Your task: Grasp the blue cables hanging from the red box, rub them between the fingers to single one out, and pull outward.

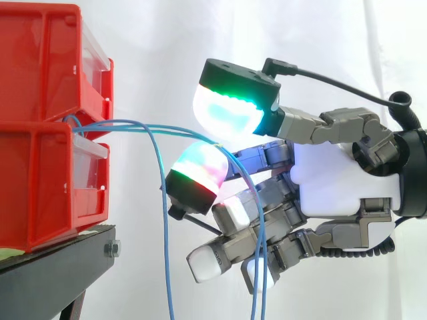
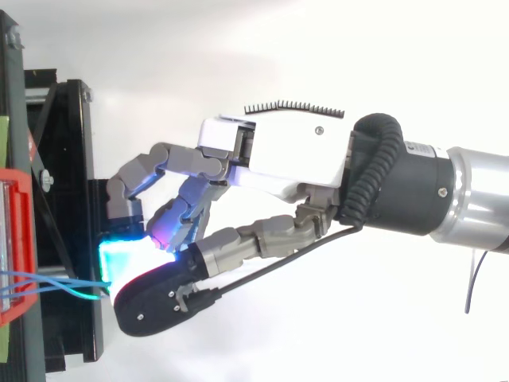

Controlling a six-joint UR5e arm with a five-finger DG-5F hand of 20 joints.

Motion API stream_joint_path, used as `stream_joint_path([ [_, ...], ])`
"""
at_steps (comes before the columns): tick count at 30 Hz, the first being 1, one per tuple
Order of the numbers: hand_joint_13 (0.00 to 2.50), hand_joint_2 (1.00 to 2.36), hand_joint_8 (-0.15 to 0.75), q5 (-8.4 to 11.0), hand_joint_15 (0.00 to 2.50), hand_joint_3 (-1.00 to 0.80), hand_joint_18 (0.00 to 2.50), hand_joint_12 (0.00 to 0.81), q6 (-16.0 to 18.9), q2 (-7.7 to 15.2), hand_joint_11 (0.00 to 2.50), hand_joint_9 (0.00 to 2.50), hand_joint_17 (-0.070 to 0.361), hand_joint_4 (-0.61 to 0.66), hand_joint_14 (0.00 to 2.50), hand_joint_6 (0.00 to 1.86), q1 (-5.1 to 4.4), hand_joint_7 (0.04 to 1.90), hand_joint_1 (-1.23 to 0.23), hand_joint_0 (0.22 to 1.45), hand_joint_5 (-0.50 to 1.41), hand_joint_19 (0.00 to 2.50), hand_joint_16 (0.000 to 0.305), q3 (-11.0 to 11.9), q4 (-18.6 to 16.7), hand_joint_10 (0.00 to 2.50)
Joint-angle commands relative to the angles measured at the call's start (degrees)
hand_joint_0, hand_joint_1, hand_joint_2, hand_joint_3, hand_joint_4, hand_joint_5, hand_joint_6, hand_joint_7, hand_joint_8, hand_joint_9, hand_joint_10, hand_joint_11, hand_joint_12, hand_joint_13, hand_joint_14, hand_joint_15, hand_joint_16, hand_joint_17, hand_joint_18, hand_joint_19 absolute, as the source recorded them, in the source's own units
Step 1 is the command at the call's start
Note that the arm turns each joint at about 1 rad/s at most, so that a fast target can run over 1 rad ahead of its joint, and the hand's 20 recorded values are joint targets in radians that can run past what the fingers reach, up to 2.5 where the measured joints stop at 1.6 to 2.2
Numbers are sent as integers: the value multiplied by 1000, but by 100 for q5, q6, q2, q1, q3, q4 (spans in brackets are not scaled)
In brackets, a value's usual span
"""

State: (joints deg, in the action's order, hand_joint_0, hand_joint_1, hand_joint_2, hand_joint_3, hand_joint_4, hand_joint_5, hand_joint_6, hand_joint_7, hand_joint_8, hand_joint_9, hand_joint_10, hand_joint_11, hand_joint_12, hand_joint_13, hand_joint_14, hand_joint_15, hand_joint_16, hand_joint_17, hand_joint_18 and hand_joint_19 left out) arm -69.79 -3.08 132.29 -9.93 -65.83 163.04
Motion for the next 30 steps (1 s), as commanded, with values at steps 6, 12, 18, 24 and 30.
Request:
stream_joint_path([
  [6, 876, 1012, 429, 1, 461, -303, 1004, 478, 0, -1, 804, 1067, 146, 185, 14, 871, 9, 1094, -695, 590, -155, 561, 65, 0, 9, 16],
  [12, 859, 1012, 442, 1, 457, -257, 1005, 487, 0, -1, 786, 1019, 152, 205, 14, 884, 0, 1052, -757, 596, -170, 548, 68, 0, 9, 14],
  [18, 838, 1007, 431, 1, 458, -401, 976, 478, 0, -1, 772, 968, 147, 217, 14, 883, 0, 1018, -757, 567, -186, 553, 65, 0, 0, 15],
  [24, 846, 1003, 444, 1, 456, -462, 994, 493, 0, -1, 762, 988, 155, 229, 14, 852, 0, 978, -610, 512, -175, 558, 69, 0, 9, 15],
  [30, 830, 1003, 447, 1, 457, -447, 977, 497, 0, -1, 761, 963, 157, 228, 15, 849, 0, 998, -668, 511, -182, 569, 70, 9, 9, 16],
])
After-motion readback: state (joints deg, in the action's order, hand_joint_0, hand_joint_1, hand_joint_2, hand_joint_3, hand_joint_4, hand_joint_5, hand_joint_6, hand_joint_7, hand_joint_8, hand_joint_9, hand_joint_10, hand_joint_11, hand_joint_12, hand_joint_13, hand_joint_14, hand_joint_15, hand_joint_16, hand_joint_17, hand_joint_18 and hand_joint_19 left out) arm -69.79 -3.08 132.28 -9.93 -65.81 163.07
